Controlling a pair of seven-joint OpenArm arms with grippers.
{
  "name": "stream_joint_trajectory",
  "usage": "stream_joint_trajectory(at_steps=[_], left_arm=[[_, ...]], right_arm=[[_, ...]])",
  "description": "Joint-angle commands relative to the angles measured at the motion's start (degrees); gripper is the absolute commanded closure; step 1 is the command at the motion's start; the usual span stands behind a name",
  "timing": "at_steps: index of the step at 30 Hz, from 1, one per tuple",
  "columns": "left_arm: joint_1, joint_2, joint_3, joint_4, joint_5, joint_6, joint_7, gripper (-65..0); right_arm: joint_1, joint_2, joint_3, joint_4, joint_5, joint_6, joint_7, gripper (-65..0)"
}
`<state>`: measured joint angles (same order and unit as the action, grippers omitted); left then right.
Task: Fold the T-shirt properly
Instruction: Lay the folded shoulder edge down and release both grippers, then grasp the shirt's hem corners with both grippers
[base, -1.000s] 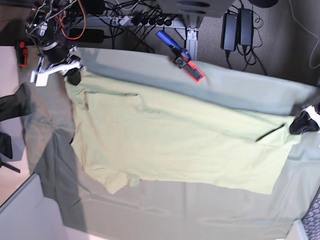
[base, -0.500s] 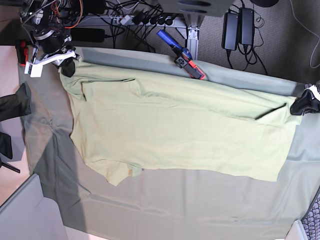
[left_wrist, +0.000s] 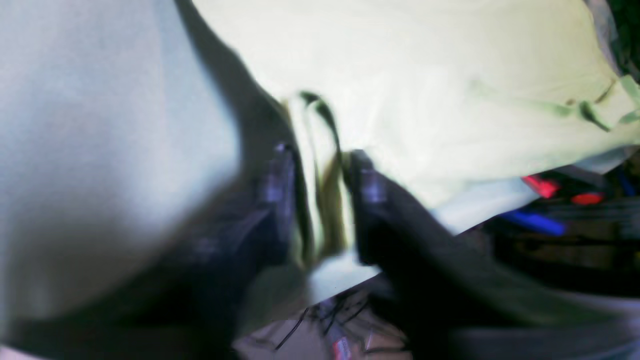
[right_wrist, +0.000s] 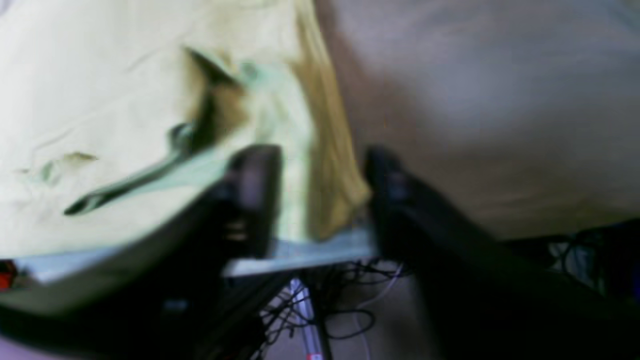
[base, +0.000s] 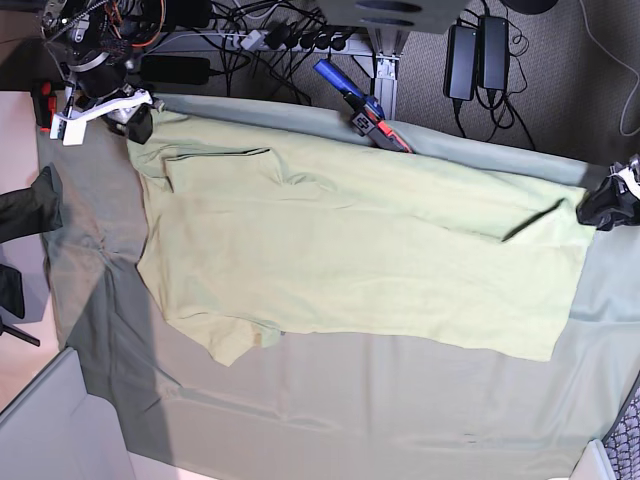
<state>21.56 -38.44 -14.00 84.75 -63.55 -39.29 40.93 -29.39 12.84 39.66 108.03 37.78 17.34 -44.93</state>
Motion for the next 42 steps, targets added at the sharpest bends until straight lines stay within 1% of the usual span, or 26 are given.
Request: stream_joint_trajectory(at_steps=[1, 2, 3, 6, 9, 11, 13, 16, 18, 21, 23, 26, 30, 33, 34, 36, 42], left_arm=[[-0.3, -1.4, -0.7, 0.8, -0.2, -0.7, -1.3, -29.1], [-0.3, -1.4, -0.8, 0.8, 0.9, -0.7, -1.2, -30.0], [-0.3, -1.4, -1.2, 0.8, 1.9, -0.7, -0.6, -30.0], [-0.3, -1.4, -3.9, 0.8, 2.8, -0.7, -0.4, -30.0], [-1.3, -1.4, -9.3, 0.8, 2.5, -0.7, -2.2, -29.9], [-3.5, -1.4, -12.5, 0.8, 2.6, -0.7, -2.9, -29.9], [-6.9, -1.4, -13.5, 0.7, 4.3, -0.7, -2.8, -29.9], [-12.9, -1.4, -10.9, -0.6, 6.6, -0.7, -3.6, -29.9], [-17.2, -1.4, -7.1, -3.0, 9.7, -0.7, -5.2, -29.9], [-24.6, -1.1, -0.2, -10.1, 14.0, -0.7, -8.9, -29.9], [-29.9, 0.4, 3.7, -16.3, 15.8, -0.7, -9.4, -29.9], [-36.7, 4.0, 7.7, -26.3, 18.9, -0.7, -10.4, -29.9], [-43.5, 8.5, 9.6, -38.3, 22.9, -0.7, -13.4, -29.9], [-46.7, 10.6, 9.6, -44.4, 25.8, -0.7, -15.5, -29.9], [-47.4, 11.0, 9.6, -45.6, 27.2, -0.7, -16.5, -29.9], [-48.4, 11.5, 9.6, -46.9, 28.3, 0.5, -17.1, -29.9], [-48.5, 12.1, 9.6, -46.9, 25.5, 0.5, -14.6, -29.8]], right_arm=[[-0.2, 0.8, 0.6, 1.0, -0.6, 2.8, 1.6, -36.4], [-0.2, 0.8, 0.6, 1.0, -1.6, 2.8, 2.0, -39.4], [-0.2, 0.8, 0.6, 1.0, -2.5, 2.8, 2.5, -40.6], [-0.2, 0.9, 0.6, 1.0, -4.3, 2.8, 3.0, -40.7], [-0.2, 0.8, 0.6, 1.0, -4.4, 2.8, 3.2, -40.7], [-0.2, 0.8, 0.6, 1.0, -4.5, 2.8, 4.2, -40.7], [0.2, 0.8, 0.6, 1.0, -5.2, 2.8, 4.9, -40.7], [0.5, 0.8, 0.6, 1.0, -5.9, 2.8, 5.1, -40.7], [0.5, 0.8, 0.6, 1.0, -5.9, 2.8, 5.1, -40.7], [0.5, 0.8, 0.6, 0.9, -5.9, 2.8, 5.1, -40.7], [0.5, 0.8, 0.6, 0.9, -5.9, 2.8, 5.1, -40.7], [0.4, 0.8, 0.6, 0.9, -5.9, 2.8, 5.0, -40.7], [0.4, 0.8, 0.6, 0.9, -5.9, 2.8, 5.0, -40.7], [0.3, 0.8, 0.6, 0.9, -5.9, 2.8, 4.8, -40.7], [0.3, 0.8, 0.6, 0.9, -5.9, 2.8, 4.7, -40.7], [0.3, 0.8, 0.6, 0.9, -5.9, 2.8, 4.5, -40.7], [0.3, 0.8, 0.6, 0.9, -5.9, 2.8, 4.4, -40.7]])
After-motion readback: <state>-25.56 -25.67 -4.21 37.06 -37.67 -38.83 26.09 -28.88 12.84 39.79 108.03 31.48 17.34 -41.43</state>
